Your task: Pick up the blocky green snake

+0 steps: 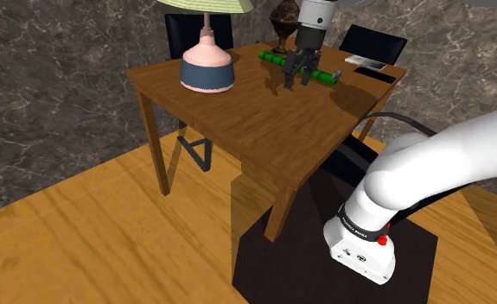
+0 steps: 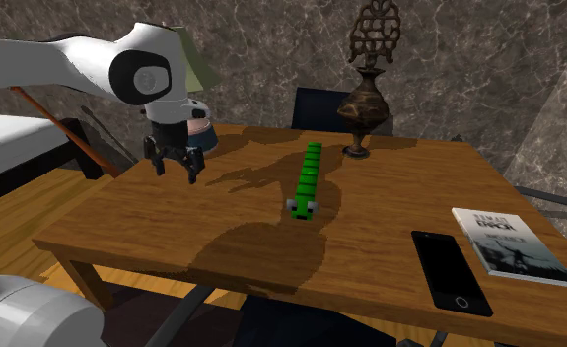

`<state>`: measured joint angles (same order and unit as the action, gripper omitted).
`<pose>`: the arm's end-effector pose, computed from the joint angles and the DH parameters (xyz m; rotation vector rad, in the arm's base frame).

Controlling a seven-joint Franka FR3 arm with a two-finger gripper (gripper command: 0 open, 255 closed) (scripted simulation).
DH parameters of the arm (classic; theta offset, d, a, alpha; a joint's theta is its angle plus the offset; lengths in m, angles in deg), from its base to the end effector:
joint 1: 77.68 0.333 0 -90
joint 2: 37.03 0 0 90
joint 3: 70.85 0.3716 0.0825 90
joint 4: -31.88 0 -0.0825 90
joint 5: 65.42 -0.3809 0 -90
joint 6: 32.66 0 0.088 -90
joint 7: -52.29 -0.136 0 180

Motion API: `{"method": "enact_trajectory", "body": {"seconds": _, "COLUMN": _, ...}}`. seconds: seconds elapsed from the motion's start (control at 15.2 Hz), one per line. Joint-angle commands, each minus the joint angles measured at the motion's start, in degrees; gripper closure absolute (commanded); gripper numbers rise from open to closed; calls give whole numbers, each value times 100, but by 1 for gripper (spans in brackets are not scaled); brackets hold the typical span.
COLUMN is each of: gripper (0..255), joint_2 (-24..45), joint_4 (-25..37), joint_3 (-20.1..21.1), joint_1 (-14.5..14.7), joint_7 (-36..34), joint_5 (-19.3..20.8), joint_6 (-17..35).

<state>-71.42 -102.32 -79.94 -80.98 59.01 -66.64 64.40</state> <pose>0.3211 -0.0794 0.5600 -3.0218 0.1094 0.0553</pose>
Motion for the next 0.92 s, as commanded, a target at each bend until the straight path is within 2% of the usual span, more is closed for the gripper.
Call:
{"method": "enact_trajectory", "body": {"seconds": 0.0, "gripper": 0, "joint_2": 325, "joint_4": 232, "joint_3": -201, "joint_1": -54, "joint_7": 239, "joint_5": 78, "joint_6": 85}}
{"method": "enact_trajectory", "body": {"seconds": 0.46, "gripper": 0, "joint_2": 1583, "joint_4": 1314, "joint_3": -861, "joint_1": -178, "joint_7": 1068, "joint_5": 105, "joint_6": 230}}
{"method": "enact_trajectory", "body": {"seconds": 0.86, "gripper": 0, "joint_2": 2804, "joint_4": 2507, "joint_3": -1359, "joint_1": -316, "joint_7": 1825, "joint_5": -167, "joint_6": 173}}
